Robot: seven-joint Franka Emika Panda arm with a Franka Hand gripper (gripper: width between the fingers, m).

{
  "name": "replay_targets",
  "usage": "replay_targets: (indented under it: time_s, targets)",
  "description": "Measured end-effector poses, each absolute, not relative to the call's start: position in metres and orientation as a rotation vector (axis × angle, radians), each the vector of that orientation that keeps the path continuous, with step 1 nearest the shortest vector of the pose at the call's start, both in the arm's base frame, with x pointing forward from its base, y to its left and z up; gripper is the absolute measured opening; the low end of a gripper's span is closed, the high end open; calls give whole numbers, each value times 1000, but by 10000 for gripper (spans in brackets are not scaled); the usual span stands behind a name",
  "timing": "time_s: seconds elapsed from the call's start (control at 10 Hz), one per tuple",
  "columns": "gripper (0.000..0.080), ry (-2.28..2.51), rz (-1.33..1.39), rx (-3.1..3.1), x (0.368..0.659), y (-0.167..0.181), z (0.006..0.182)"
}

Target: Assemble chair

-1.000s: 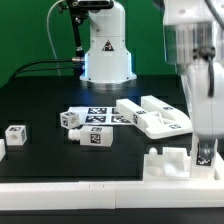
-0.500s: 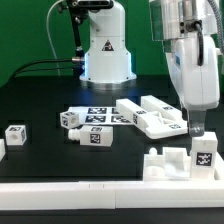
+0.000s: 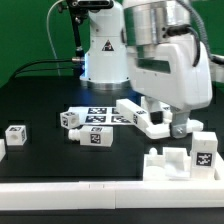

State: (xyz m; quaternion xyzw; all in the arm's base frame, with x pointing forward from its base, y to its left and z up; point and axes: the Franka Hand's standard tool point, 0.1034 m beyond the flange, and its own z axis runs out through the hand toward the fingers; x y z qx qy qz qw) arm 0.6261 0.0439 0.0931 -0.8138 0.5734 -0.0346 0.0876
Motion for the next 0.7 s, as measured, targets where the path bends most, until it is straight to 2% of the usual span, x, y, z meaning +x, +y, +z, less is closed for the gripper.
replay_targets:
  time_s: [0.2, 0.5, 0.7]
  targets:
    - [649, 1268, -149, -2702, 620, 27, 92]
    - [649, 1039, -169, -2811, 620, 27, 91]
    - [649, 559, -187, -2961, 618, 19, 92]
